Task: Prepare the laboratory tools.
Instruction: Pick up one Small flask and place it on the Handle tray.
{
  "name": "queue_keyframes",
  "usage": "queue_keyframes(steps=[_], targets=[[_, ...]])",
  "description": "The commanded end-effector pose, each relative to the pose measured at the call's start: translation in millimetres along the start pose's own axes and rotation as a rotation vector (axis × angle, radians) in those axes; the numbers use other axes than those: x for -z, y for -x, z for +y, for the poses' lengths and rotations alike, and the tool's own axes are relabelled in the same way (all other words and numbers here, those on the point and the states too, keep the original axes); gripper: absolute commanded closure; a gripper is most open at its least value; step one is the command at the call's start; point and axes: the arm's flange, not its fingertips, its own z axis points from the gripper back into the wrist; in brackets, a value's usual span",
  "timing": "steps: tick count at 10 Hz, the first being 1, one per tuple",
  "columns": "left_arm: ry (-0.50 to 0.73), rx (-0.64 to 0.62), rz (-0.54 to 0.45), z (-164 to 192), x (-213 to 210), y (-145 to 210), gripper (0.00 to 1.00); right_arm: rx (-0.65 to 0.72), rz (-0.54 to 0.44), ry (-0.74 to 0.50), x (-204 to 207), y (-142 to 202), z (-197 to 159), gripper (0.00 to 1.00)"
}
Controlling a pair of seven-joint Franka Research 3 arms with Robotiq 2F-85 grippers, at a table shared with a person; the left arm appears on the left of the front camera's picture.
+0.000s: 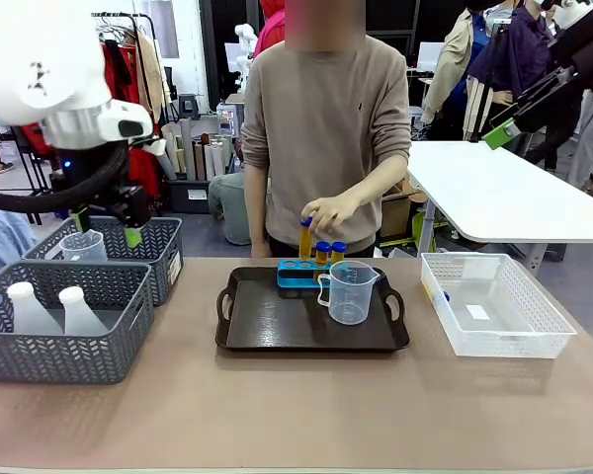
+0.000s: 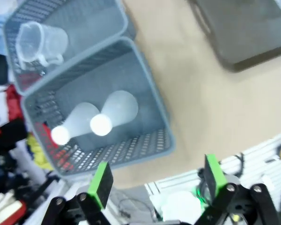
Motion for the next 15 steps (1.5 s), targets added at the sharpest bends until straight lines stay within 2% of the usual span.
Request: queue_keyframes(steps=[1, 2, 4, 7, 10, 14, 15], targets=[[0.023, -0.096, -0.009, 25.6, 29.9, 12.6, 0.00, -0.016, -0.026, -0.016, -0.1, -1.6, -1.0, 0.00], [0.055, -0.148, 0.004, 42.6, 53.1, 17.0, 0.00, -0.016, -0.026, -0.016, -0.1, -1.6, -1.0, 0.00], [0.034, -0.212, 0.018, 64.7, 83.4, 23.5, 0.00, -0.016, -0.026, -0.016, -0.1, -1.6, -1.0, 0.00], [0.062, -0.305, 0.026, 80.9, 120.3, 26.7, 0.00, -0.016, -0.026, -0.016, -0.1, -1.6, -1.0, 0.00], [0.079, -0.326, -0.003, 93.6, 143.9, 24.0, 0.00, -0.016, -0.026, -0.016, -0.1, -1.6, -1.0, 0.00], [0.095, -0.331, 0.034, 104.8, 157.7, 17.7, 0.00, -0.016, -0.026, -0.016, -0.1, -1.6, -1.0, 0.00], [0.080, -0.333, 0.063, 103.9, 158.4, 17.6, 0.19, -0.016, -0.026, -0.016, -0.1, -1.6, -1.0, 0.00]])
